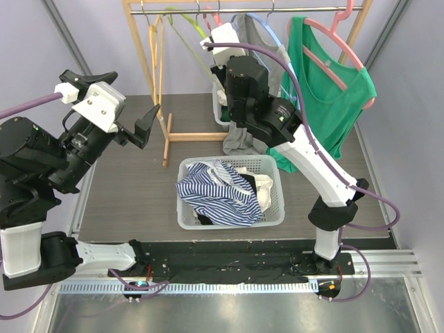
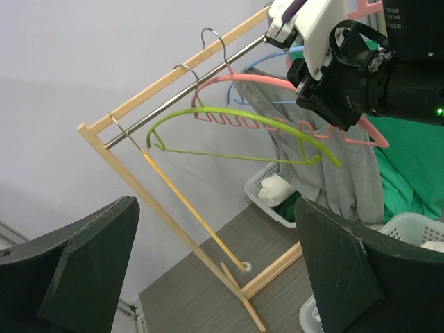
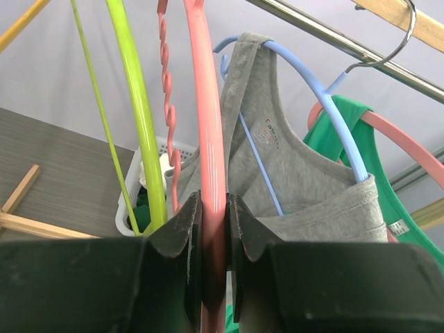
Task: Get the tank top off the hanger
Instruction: Place the hanger at the clothesline.
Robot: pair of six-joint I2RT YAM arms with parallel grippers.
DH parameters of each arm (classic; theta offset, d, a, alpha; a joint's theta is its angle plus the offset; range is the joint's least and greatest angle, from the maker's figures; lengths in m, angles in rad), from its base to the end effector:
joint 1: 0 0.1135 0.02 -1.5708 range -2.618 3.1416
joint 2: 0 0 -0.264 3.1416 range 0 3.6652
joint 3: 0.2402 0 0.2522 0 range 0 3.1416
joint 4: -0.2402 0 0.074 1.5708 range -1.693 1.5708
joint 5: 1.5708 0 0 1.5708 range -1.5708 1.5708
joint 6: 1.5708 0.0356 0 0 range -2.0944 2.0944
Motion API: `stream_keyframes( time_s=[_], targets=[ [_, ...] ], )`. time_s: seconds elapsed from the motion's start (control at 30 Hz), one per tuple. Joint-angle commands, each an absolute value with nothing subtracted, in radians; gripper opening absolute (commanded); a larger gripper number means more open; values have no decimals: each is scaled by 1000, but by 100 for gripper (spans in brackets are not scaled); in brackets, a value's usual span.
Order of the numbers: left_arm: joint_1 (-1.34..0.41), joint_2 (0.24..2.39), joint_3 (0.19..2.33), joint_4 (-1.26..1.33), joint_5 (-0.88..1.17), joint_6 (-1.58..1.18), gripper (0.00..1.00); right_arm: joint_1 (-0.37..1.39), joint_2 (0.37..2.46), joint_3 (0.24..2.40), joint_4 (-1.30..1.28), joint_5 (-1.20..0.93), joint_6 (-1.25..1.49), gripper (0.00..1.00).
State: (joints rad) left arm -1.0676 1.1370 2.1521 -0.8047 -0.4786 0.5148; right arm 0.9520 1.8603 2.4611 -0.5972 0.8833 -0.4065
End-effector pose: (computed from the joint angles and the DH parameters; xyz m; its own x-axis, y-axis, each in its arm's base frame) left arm 0.0580 -0.0714 0.6149 0.3636 0.2458 -0.8986 0.4382 0.8061 0.3978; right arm 0.2313 0.2774 0.5548 0.0291 -0.3918 -0.9196 -0.0622 0.9175 -0.3928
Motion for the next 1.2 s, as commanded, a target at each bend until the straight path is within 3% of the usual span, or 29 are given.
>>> stream_keyframes(
  time_s=[0.0, 1.07, 1.1, 1.13, 1.17],
  targets=[
    [-1046, 1120, 2192, -804, -445, 477, 100, 950, 1844, 2488, -477, 891, -437, 1],
    [-969, 1146, 2249, -830, -383, 402, 100, 870, 1899, 2408, -612, 704, -249, 1],
    [-966, 1146, 2249, -830, -382, 402, 100, 871, 1899, 2408, -612, 704, -247, 3],
    [-965, 1147, 2249, -831, -382, 402, 100, 871, 1896, 2399, -612, 707, -244, 19],
    [-965, 1149, 2249, -831, -379, 399, 100, 871, 1891, 2390, -612, 706, -239, 29]
  ],
)
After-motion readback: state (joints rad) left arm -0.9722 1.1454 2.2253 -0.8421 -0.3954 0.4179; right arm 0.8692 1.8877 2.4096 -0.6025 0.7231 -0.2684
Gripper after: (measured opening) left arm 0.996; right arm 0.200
